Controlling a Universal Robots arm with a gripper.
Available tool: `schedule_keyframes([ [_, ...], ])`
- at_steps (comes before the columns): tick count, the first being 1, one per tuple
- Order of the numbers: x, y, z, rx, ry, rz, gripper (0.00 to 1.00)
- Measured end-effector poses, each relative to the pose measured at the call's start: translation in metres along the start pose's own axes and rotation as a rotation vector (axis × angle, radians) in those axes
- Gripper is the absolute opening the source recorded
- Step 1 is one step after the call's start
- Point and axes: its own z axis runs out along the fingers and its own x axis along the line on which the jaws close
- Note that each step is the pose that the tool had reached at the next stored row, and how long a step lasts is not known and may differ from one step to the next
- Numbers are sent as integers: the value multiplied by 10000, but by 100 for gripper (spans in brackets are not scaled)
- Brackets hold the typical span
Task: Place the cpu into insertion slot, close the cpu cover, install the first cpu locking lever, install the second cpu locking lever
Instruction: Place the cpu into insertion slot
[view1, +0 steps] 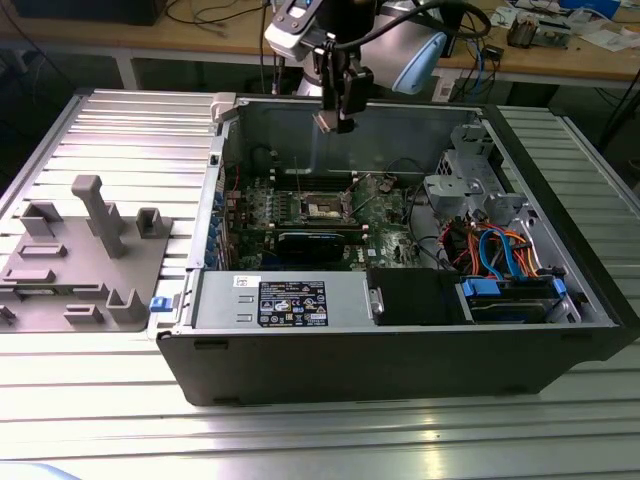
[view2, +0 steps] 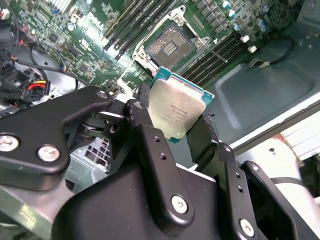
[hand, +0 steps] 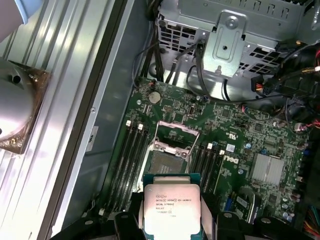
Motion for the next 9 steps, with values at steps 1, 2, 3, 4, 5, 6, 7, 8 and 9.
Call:
schedule_keyframes([
  [1,0,0,1,-3,-13,153,54],
  [2,0,0,0,-3,-23,269,54],
  [3,0,-1,1,-5,-28,330,54],
  [4,1,-2,13,-2,-36,422,54],
  [5,0,-3,25,39,-27,430,54],
  [6,0,-4,32,63,-21,434,54],
  [7,0,-5,35,71,-19,437,54],
  [8,0,-4,35,77,-21,440,54],
  [9,0,-4,38,77,-21,449,54],
])
